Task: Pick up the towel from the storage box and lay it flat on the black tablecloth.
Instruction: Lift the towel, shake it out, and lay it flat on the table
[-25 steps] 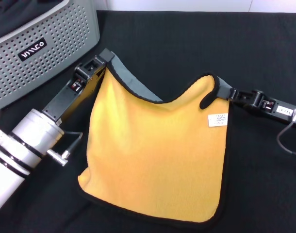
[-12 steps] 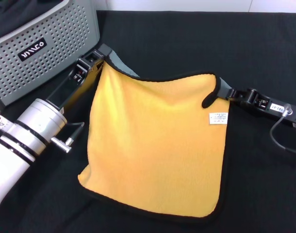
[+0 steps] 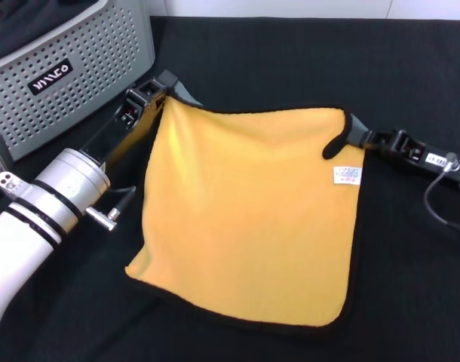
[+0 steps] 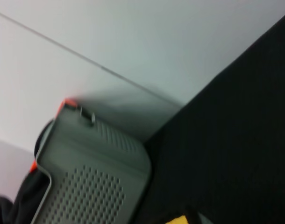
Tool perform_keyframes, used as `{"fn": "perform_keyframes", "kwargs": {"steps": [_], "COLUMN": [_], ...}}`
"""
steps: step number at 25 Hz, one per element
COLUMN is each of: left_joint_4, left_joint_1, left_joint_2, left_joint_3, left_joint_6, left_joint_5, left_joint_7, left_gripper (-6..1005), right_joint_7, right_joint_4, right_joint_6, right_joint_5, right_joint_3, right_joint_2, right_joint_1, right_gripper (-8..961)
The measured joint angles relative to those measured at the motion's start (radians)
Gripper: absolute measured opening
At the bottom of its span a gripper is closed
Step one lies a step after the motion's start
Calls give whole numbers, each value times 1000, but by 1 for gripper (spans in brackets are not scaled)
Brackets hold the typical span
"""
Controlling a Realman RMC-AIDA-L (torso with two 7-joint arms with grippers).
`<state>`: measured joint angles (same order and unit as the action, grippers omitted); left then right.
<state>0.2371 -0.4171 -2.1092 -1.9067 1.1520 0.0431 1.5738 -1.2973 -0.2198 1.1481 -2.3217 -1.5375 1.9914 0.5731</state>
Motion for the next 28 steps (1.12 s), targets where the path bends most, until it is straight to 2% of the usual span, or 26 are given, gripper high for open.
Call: {"fn": "perform_keyframes", "kwargs": {"steps": [2,3,5,9,13,18,21,28], "left_joint_4": [3,4,4,4,0,3,3,1], "left_joint_1": [0,-1,-4,-13,-19,-5,-2,10], "left_joint_2": [0,0,0,4,6,8,8,8], "left_joint_3": [0,0,4,9,11,11,11,7], "left_joint_6": [-10,-12,-14,-15,-14,-3,7,68], "left_joint_5": [0,0,2,16,29,38,38,38], "left_joint_7": [-1,-3,-9,-9,-13,-13,-13,-18], "left_gripper": [52,68,150,295,381,488,589,827], "right_joint_7": [-9,-36,-51,-75,-74,-69,-74,-95], "right_joint_4": [0,-4,-6,-12,-6,-1,4,5], "right_joint_6": [9,33,45,80,120,157,207,334], "right_joint_5": [0,0,0,2,1,0,0,1], "right_joint_3": [36,87,115,220,237,258,295,344], "right_joint_2": [3,5,5,-1,-20,-26,-26,-43], "right_joint_1": [-13,-34,-44,-81,-89,-92,-104,-124], "right_gripper": [22,22,22,158,309,508,629,778]}}
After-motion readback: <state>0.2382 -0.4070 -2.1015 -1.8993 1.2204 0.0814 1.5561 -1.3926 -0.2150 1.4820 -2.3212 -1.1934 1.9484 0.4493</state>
